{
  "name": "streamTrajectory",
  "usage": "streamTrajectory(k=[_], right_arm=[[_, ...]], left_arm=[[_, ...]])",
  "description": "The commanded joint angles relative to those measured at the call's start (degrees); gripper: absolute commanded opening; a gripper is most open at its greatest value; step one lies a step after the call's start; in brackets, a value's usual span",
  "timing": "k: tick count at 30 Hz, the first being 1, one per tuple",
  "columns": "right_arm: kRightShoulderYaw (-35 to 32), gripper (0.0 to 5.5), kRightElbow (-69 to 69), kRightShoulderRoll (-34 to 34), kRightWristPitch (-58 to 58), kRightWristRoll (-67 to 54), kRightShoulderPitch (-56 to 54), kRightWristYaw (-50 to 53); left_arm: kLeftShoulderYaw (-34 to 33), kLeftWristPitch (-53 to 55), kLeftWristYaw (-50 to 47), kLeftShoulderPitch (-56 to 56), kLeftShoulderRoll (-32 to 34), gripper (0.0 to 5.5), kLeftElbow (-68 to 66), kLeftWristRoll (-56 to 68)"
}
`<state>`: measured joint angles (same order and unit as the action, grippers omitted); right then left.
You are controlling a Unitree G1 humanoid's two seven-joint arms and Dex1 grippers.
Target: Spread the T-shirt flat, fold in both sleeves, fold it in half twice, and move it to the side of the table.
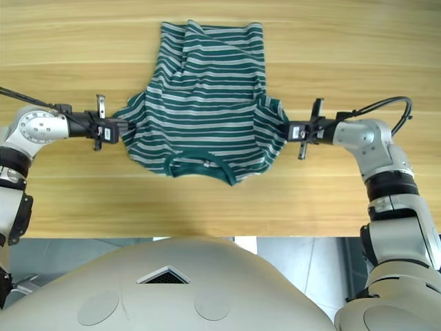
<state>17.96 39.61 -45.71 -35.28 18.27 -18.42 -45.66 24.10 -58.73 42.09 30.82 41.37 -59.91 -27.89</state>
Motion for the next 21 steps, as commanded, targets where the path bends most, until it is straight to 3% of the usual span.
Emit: streamTrajectory(k=[1,11,21], right_arm=[[1.0,0.03,5.9,-2.6,2.9,4.8,0.4,3.1],[-4.0,0.03,5.0,-6.5,-0.2,-2.8,5.0,2.6],[-7.1,0.03,-1.9,-6.2,-2.2,-10.9,15.0,-1.8]], left_arm=[[2.4,-0.5,-0.3,-3.6,3.0,0.0,1.5,-2.7],[2.6,-2.0,1.5,-9.9,4.5,0.0,5.9,4.1],[2.2,-1.3,6.0,-14.7,6.0,0.0,11.7,12.0]])
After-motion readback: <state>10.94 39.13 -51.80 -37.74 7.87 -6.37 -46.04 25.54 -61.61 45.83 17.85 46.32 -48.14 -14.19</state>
